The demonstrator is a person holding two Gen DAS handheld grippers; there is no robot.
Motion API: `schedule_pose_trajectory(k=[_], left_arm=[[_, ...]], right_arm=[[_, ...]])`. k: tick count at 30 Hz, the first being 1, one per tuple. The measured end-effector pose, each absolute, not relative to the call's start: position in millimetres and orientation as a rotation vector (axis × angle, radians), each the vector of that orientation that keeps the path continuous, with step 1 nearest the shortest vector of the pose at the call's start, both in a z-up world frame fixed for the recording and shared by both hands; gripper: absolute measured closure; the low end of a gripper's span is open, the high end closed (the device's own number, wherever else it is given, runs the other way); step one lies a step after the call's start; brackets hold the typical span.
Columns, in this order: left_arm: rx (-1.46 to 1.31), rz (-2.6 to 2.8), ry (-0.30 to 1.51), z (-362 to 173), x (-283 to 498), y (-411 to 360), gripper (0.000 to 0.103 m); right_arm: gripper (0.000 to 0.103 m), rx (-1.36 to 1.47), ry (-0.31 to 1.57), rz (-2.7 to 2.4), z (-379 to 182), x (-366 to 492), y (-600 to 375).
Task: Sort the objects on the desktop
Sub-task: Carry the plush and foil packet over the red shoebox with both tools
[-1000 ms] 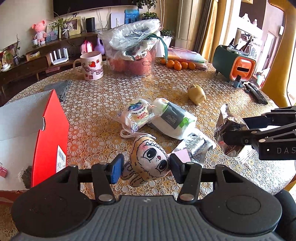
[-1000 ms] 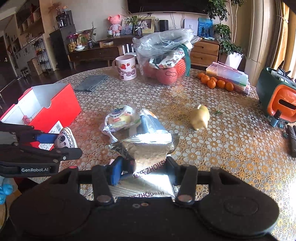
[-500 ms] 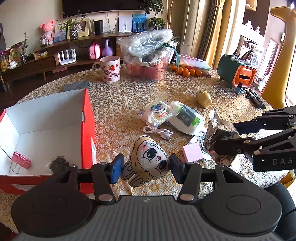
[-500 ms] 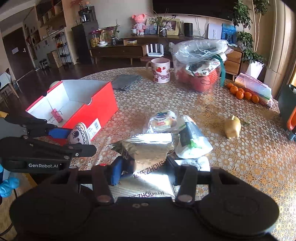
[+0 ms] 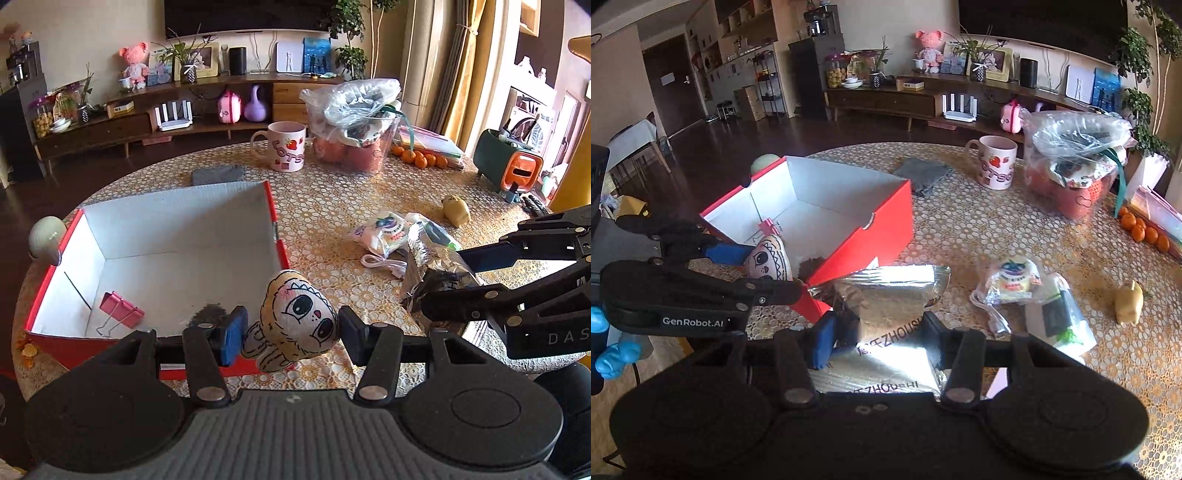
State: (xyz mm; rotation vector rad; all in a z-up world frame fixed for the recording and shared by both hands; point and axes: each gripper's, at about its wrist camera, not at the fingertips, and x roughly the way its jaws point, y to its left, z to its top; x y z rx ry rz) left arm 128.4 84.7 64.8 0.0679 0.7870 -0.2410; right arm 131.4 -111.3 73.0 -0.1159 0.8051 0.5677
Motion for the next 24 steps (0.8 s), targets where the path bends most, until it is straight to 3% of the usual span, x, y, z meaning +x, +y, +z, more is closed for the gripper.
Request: schedule_pose_trajectory(k=[14,24], left_arm=[[0.064,-0.125,0.766,82.3,179.9,157.9,0.05],[0.085,-0.075,0.826,60.4,239.3,177.3,0.05]], right_arm=[[0.054,-0.215,0.76,0.658,88.6,152.0,-38.1],[0.054,-0.251,0.744,0.664,80.8,183.8,5.1]])
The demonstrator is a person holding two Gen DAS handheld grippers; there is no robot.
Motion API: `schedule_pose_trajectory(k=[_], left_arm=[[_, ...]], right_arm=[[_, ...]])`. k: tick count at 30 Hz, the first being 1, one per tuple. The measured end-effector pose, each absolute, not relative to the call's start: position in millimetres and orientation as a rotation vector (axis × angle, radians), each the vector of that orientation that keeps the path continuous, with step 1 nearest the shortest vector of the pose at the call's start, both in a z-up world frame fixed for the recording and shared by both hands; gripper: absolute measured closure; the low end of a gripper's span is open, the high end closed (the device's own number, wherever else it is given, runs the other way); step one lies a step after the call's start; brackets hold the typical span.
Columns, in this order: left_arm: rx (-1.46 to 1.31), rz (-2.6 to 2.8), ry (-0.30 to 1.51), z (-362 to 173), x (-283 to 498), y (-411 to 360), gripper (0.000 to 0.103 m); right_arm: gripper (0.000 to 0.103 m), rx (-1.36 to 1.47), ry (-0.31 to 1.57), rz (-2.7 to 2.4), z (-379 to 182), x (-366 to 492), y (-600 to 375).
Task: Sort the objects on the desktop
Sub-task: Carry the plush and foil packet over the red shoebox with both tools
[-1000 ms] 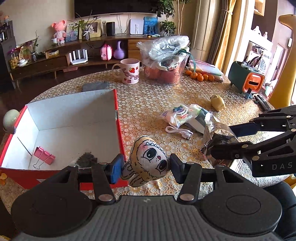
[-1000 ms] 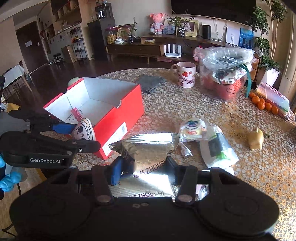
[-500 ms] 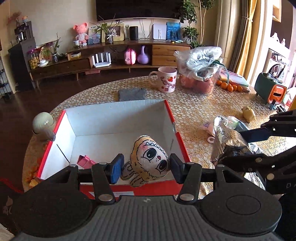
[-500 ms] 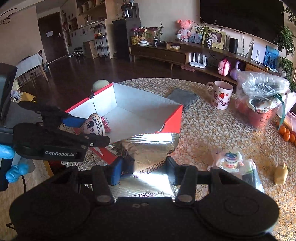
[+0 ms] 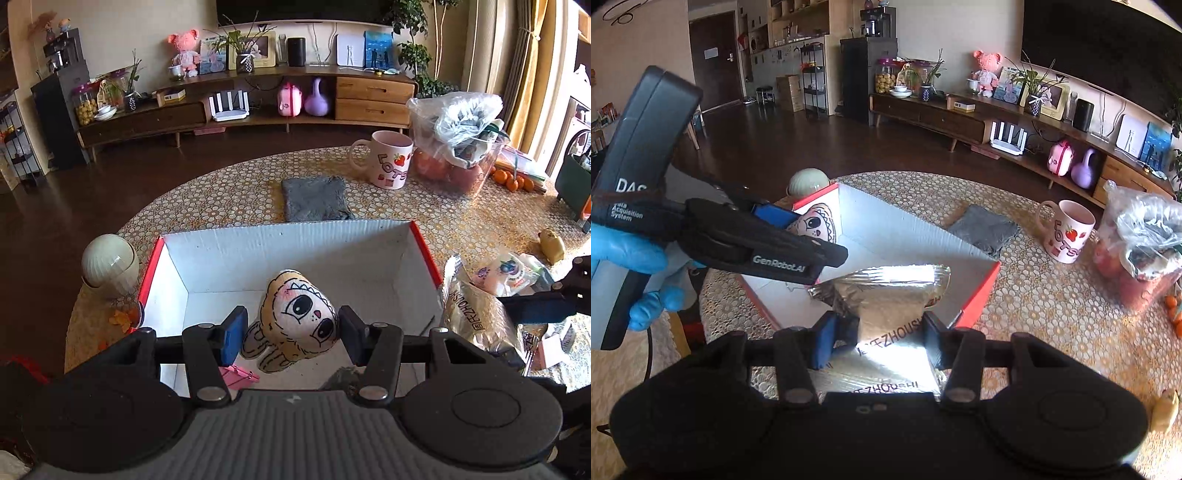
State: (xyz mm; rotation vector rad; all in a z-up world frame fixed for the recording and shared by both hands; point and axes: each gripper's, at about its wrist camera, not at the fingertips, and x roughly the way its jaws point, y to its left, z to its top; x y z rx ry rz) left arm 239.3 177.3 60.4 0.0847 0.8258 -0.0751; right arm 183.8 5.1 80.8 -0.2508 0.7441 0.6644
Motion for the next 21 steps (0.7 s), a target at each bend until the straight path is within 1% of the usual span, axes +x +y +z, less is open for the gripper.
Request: schedule_pose_trajectory(k=[10,12,13,14,15,18,21], left_arm=[[0.109,0.0,0.939,17.4,299.3,196.7,0.05],[0.117,0.005,0.956,10.4,306.6,199.1,0.05],[0.126,0.01,0.964,7.0,310.3,199.7,0.05],[0.133,0.013,0.974,3.5,313.3,199.6,0.05],[0.138,0.014,0.988,-0.5,317.5,199.8,0.05],[0.145,0.006,1.025,-10.4,324.0,197.3,0.05],[0.17,-0.008,1.064,-20.1,328.3,191.7,0.05]], right_arm=[[0.055,-0.267,0.784,0.622,43.7,217.6,37.8],[0.061,-0.288,0.789,0.629,38.6,220.5,44.1],[0.064,-0.291,0.794,0.631,36.3,222.1,46.6],[0.071,-0.298,0.793,0.635,34.4,223.7,50.8],[0.073,-0.308,0.793,0.64,32.4,224.9,53.7],[0.073,-0.33,0.822,0.645,22.7,233.0,64.1],[0.071,-0.324,0.839,0.646,15.6,236.3,65.5]])
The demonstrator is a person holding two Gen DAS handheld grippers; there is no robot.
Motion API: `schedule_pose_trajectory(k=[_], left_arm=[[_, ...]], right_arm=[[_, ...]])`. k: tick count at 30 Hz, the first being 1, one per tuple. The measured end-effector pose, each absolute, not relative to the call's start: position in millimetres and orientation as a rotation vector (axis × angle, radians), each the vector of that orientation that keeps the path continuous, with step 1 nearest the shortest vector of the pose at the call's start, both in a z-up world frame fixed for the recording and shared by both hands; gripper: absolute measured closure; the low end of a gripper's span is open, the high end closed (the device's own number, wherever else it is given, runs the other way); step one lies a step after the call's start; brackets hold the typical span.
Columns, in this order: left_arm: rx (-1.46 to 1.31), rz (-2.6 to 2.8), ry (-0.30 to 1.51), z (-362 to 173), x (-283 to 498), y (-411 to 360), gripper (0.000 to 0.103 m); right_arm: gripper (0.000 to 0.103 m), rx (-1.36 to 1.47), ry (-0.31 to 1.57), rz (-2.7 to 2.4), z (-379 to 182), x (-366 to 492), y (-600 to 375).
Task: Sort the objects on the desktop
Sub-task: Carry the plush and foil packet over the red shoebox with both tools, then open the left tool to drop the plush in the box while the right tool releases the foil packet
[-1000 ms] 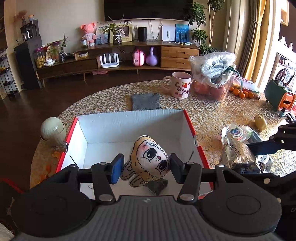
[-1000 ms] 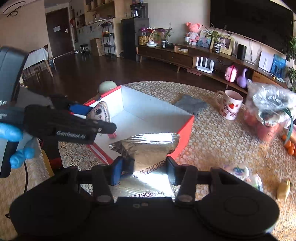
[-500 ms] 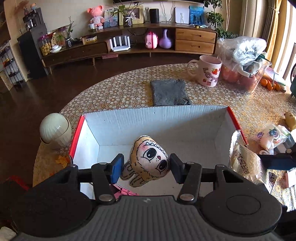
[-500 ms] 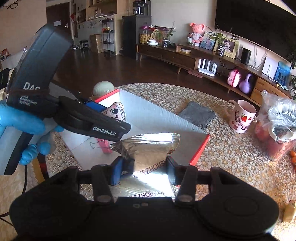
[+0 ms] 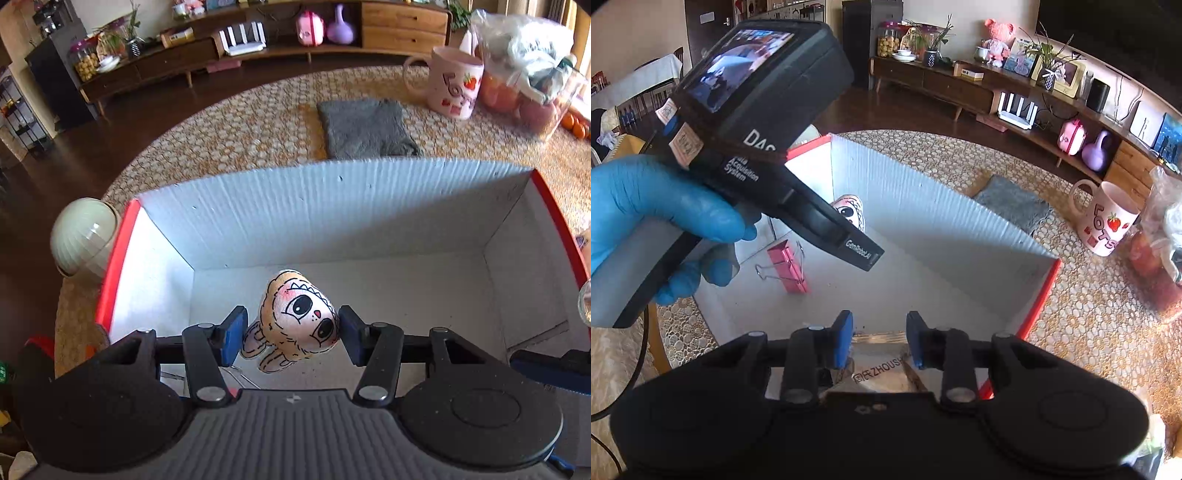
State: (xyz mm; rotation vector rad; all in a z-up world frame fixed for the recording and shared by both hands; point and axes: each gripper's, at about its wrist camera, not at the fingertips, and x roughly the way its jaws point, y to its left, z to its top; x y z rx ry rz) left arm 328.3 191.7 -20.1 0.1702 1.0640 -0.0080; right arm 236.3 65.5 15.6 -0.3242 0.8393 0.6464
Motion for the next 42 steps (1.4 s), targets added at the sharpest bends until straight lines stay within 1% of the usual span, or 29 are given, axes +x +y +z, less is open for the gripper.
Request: schedule_pose_trajectory(k=[2,6,9,11,12,13,14,16,19,21,23,28,33,34,35,42], left_arm=[[0.188,-0.011,1.086,-25.9,330.9,188.0,0.049],[0.201,-0.014,1.123,-32.7,335.9,184.0,0.049],[0.205,-0.026,1.158,-36.4,338.0,183.3,0.048],[0.199,-0.03,1.174,-39.0,338.1,183.1,0.047],[0.194,-0.03,1.176,-39.6,337.8,183.2,0.043],[0.193,-0.029,1.176,-39.8,337.5,182.8,0.035],[0.196,-0.024,1.172,-39.4,337.0,182.5,0.029],[0.203,-0.01,1.164,-37.7,336.8,180.7,0.025],[0.195,-0.007,1.163,-35.2,337.6,180.8,0.025],[0.184,-0.01,1.156,-32.1,336.7,180.5,0.023],[0.175,-0.014,1.147,-29.0,336.2,179.4,0.021],[0.158,-0.022,1.133,-22.6,331.3,177.7,0.019],[0.148,-0.026,1.128,-19.2,325.9,173.5,0.01],[0.147,-0.023,1.125,-18.5,324.6,172.8,0.003],[0.147,-0.015,1.118,-17.5,323.3,172.0,0.0],[0.119,-0.001,1.085,-8.7,314.0,170.7,0.0]], right_arm=[[0.067,-0.308,0.853,0.656,12.9,236.9,62.4],[0.065,-0.281,0.868,0.664,11.5,235.7,54.2],[0.061,-0.267,0.872,0.676,11.7,232.7,49.2],[0.056,-0.26,0.872,0.687,12.5,230.5,45.9],[0.055,-0.256,0.872,0.691,12.9,229.6,44.5],[0.052,-0.252,0.871,0.693,13.6,228.2,43.5],[0.046,-0.252,0.87,0.692,13.5,228.1,43.4],[0.037,-0.241,0.862,0.694,14.7,226.3,41.5],[0.037,-0.235,0.859,0.692,16.1,223.4,37.9],[0.035,-0.221,0.858,0.689,18.4,222.2,35.1],[0.031,-0.207,0.853,0.689,21.2,220.2,31.4],[0.026,-0.183,0.834,0.685,29.0,217.0,22.7],[0.023,-0.146,0.821,0.679,36.5,214.6,13.0],[0.022,-0.141,0.818,0.676,38.9,214.8,11.8],[0.021,-0.139,0.814,0.673,40.2,215.0,10.4],[0.018,-0.131,0.786,0.668,50.8,205.9,0.6]])
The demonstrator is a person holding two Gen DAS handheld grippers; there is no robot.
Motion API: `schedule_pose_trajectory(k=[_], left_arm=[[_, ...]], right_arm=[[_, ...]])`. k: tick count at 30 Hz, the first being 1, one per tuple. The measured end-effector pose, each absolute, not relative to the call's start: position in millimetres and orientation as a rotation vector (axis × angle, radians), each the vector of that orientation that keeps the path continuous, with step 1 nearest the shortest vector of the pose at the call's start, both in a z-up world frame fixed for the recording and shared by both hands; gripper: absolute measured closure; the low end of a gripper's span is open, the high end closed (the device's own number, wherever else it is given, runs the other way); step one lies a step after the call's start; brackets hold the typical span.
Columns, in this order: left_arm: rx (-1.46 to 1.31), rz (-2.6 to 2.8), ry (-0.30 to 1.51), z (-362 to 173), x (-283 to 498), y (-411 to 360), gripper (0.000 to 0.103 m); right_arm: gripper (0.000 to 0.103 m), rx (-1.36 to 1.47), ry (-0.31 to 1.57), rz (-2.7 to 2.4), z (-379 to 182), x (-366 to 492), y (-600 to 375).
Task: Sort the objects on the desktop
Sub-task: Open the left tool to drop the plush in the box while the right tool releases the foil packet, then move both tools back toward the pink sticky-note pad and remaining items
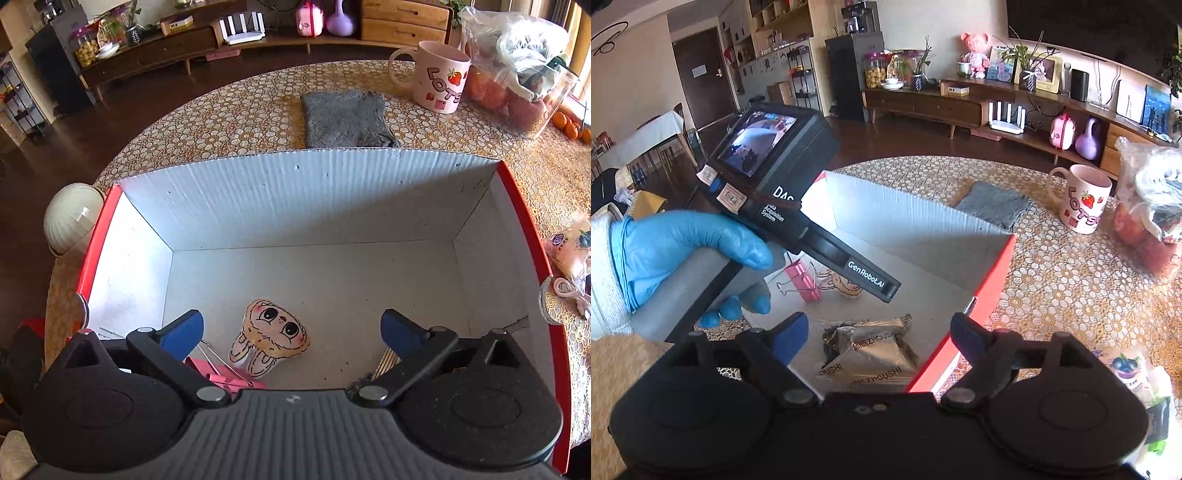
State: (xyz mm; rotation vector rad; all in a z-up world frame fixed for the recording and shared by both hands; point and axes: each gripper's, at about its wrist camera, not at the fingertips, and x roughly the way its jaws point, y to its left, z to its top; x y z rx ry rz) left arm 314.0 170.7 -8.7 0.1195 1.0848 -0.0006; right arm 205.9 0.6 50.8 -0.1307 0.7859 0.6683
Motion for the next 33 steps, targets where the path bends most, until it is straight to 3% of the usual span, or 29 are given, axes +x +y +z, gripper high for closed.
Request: schedule_pose_trajectory(k=[21,33], left_arm=[[0.102,-0.005,1.023,28.4,253.9,154.9,0.0],[0.018,-0.064,0.901,48.7,214.0,130.4,0.0]], right_arm=[[0.009,-0.042,0.719,0.618,78.5,162.1,-60.6],[0.006,0.01,0.711,0.536,72.4,134.0,-131.2]])
